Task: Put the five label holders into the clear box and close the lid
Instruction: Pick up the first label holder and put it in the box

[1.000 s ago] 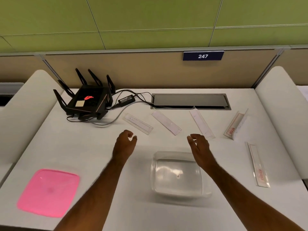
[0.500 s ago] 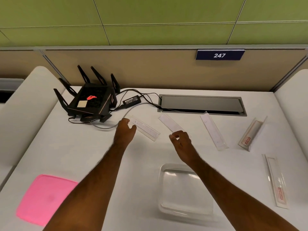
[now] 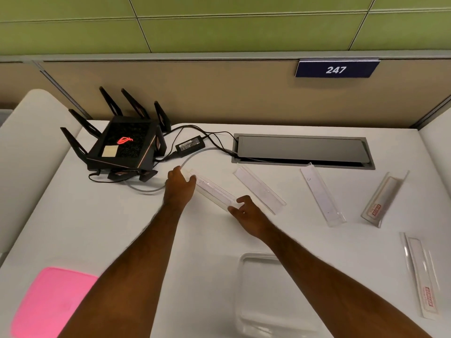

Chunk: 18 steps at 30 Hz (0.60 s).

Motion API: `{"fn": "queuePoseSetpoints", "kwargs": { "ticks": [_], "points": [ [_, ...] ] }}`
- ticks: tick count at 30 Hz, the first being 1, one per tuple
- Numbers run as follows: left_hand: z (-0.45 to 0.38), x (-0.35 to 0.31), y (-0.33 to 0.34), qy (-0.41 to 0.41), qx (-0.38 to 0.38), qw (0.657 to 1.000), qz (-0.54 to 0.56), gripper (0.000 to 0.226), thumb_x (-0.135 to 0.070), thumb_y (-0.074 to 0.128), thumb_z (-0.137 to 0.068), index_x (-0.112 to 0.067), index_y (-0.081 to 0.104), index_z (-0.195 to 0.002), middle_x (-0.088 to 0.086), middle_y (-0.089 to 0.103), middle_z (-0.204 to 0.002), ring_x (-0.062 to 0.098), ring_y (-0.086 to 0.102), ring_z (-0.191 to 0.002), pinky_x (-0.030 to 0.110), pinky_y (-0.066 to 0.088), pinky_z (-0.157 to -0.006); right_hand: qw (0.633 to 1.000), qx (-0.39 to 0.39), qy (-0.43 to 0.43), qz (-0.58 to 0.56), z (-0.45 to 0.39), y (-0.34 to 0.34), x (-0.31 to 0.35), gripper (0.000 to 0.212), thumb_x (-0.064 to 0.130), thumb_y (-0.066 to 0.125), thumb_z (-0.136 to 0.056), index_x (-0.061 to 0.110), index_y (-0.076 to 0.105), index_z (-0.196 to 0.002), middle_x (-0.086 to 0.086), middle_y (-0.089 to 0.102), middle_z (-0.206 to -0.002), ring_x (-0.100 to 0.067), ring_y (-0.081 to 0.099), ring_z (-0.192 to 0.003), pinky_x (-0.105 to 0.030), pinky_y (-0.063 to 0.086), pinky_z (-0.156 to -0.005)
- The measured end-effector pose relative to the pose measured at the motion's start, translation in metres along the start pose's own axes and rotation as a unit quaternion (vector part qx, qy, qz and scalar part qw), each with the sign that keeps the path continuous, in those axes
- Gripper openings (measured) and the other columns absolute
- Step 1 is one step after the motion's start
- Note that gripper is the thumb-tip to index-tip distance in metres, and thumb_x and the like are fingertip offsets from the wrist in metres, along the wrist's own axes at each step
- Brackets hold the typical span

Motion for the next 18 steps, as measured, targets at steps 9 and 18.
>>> {"fn": "queuePoseSetpoints", "kwargs": {
  "ticks": [9,18],
  "points": [
    [-0.02,0.007,0.013,0.006,0.002,1.0,-0.009,0.064,-0.049,0.057,-0.097,-0.012,0.041,-0.147,0.015,0.043,-0.148,0.037,0.046,-0.133,0.049,0.048,-0.1,0.977,0.076,0.03,-0.194,-0.023,0.02,-0.004,0.035,0.024,0.066,-0.096,0.013,0.045,-0.121,-0.014,0.068,-0.083,-0.021,0.06,-0.065,-0.035,0.054,-0.066],
    [-0.02,0.006,0.016,0.014,-0.012,1.0,0.01,0.058,-0.044,0.061,-0.096,-0.012,0.046,-0.141,0.012,0.052,-0.141,0.033,0.051,-0.127,0.042,0.052,-0.095,0.971,0.087,0.023,-0.22,-0.026,0.031,-0.004,0.016,0.024,0.067,-0.095,0.023,0.052,-0.102,-0.015,0.062,-0.098,-0.023,0.063,-0.073,-0.038,0.055,-0.078]
  ]
}}
Point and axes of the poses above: each hand's wrist, its own z-axis away from the middle knuckle, its own y-axis out of the palm, x = y × z, the point moved 2 cm from there along -z, towards the middle knuckle
